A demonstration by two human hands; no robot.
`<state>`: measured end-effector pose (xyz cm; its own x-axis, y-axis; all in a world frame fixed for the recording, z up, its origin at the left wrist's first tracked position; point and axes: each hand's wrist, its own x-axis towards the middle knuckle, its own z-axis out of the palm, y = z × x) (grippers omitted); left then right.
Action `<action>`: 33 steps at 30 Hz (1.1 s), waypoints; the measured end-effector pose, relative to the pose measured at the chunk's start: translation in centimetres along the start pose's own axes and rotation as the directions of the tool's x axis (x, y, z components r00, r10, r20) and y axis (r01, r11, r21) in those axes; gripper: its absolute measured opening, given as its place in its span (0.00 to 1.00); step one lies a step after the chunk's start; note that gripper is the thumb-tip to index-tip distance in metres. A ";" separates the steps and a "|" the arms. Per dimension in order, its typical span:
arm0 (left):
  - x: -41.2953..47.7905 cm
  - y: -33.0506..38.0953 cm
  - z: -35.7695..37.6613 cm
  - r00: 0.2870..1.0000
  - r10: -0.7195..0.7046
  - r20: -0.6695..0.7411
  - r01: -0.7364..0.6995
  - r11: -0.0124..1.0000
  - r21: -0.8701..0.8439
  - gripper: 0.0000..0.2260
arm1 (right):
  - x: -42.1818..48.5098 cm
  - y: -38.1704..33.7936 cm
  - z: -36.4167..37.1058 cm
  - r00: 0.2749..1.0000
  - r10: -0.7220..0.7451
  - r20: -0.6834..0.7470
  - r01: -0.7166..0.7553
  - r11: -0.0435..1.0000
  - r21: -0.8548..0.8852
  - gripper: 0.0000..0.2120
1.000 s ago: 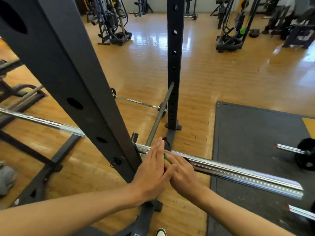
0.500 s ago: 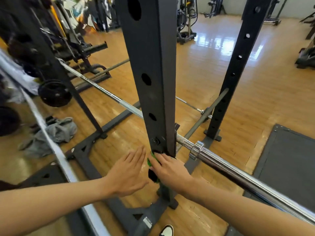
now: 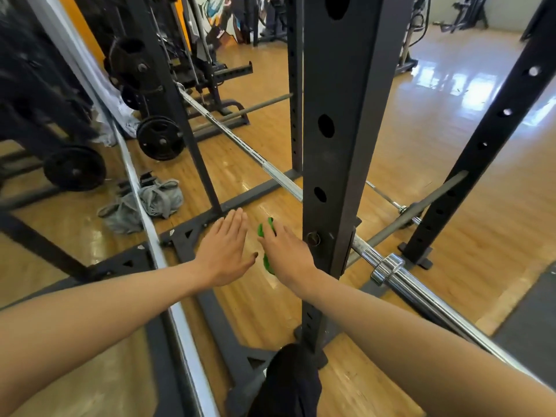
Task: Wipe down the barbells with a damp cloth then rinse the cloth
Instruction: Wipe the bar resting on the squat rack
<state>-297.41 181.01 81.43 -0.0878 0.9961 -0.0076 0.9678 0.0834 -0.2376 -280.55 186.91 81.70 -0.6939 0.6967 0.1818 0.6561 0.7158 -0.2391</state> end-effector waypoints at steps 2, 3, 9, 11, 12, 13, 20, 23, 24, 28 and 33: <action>0.6 -0.7 -0.7 1.000 0.002 -0.023 -0.001 1.000 0.025 0.42 | 0.6 0.0 -0.2 1.000 0.024 0.009 -0.024 1.000 0.020 0.24; 1.0 -1.0 -1.0 0.999 0.013 -0.029 -0.013 1.000 0.029 0.41 | 1.0 -0.1 -0.3 0.999 0.032 0.015 -0.032 0.999 0.033 0.23; 3.9 -1.5 -2.5 0.999 0.039 -0.035 -0.038 0.998 0.042 0.38 | 3.7 0.1 -0.3 0.988 0.156 0.006 -0.155 0.981 0.118 0.21; 5.2 -1.4 -2.9 0.998 0.034 -0.052 -0.034 0.999 0.015 0.38 | 4.3 0.2 -0.4 0.985 0.173 -0.020 -0.170 0.977 0.129 0.19; 5.9 -1.5 -3.0 0.997 0.039 -0.062 -0.039 0.999 0.007 0.37 | 4.5 0.2 -0.5 0.979 0.197 -0.043 -0.189 0.972 0.141 0.19; 6.6 -1.6 -3.0 0.996 0.046 -0.071 -0.045 0.999 0.005 0.37 | 4.7 0.2 -0.6 0.971 0.230 -0.070 -0.216 0.963 0.160 0.19; 12.8 -2.1 -3.2 0.980 0.161 -0.116 -0.165 0.986 -0.025 0.38 | 7.8 0.4 -1.4 0.919 0.358 -0.167 -0.309 0.915 0.258 0.19; 15.9 -3.1 -2.7 0.968 0.215 -0.133 -0.221 0.975 -0.026 0.35 | 10.2 0.3 -0.8 0.880 0.416 -0.229 -0.348 0.893 0.284 0.18; 17.1 -3.4 -2.5 0.962 0.231 -0.143 -0.236 0.972 -0.018 0.34 | 11.2 0.3 -0.6 0.865 0.443 -0.235 -0.368 0.879 0.303 0.19; 21.7 -4.8 -2.7 0.939 0.303 -0.165 -0.314 0.949 -0.043 0.36 | 15.6 0.6 0.3 0.756 0.570 -0.322 -0.477 0.817 0.325 0.24; 28.6 -6.6 -3.3 0.912 0.379 -0.156 -0.400 0.906 -0.138 0.40 | 20.7 3.3 0.3 0.643 0.660 -0.388 -0.564 0.751 0.342 0.24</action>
<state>-305.49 209.04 85.96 0.3231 0.9448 0.0544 0.9447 -0.3185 -0.0786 -292.79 203.70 84.42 0.1020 0.9386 0.3296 0.7827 0.1288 -0.6089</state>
